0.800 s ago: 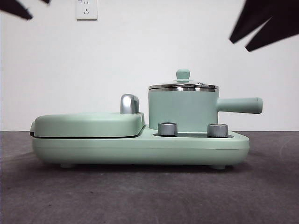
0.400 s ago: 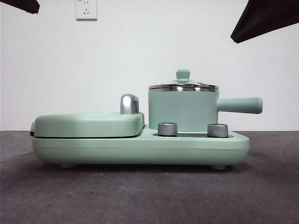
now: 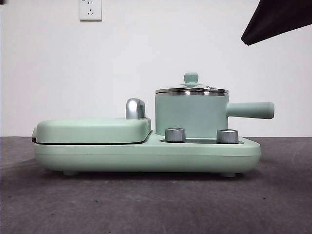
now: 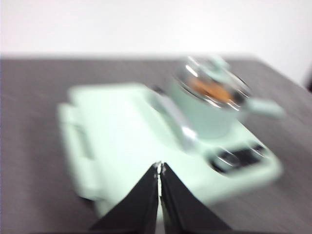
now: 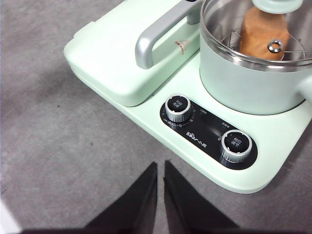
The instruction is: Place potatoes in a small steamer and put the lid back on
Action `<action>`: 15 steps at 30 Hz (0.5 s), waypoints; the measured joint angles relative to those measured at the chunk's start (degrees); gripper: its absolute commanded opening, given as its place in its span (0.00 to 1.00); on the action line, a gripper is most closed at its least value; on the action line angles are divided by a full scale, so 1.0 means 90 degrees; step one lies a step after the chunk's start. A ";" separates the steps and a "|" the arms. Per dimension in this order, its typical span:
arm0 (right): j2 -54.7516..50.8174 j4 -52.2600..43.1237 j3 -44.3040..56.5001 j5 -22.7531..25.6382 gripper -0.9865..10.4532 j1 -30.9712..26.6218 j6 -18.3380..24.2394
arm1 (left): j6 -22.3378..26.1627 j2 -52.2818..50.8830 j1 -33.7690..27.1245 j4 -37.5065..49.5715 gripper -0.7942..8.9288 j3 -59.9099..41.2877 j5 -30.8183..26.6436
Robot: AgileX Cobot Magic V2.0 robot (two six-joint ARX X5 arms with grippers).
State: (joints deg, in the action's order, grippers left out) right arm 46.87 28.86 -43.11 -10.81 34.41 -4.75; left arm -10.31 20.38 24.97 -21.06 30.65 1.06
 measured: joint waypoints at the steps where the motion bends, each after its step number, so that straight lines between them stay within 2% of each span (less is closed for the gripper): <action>1: 0.0000 -0.0002 0.0000 0.0000 0.10 0.0000 0.0000 | 0.0058 -0.0272 -0.0270 0.0226 0.09 -0.0301 -0.0068; 6: 0.0000 0.0002 0.0000 0.0000 0.10 0.0000 0.0000 | 0.0364 -0.1464 -0.1603 0.0891 0.09 -0.1719 -0.0333; 9: 0.0000 0.0002 0.0000 0.0010 0.10 0.0000 0.0000 | 0.0430 -0.1902 -0.2125 0.1141 0.09 -0.2280 -0.0342; 15: -0.0002 -0.0002 0.0000 0.0010 0.10 0.0000 0.0000 | 0.0529 -0.2232 -0.2312 0.1253 0.09 -0.3060 -0.0342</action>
State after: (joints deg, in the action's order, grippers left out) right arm 46.85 28.84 -43.11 -10.72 34.41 -4.75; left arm -5.54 0.30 4.16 -9.78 3.11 -2.02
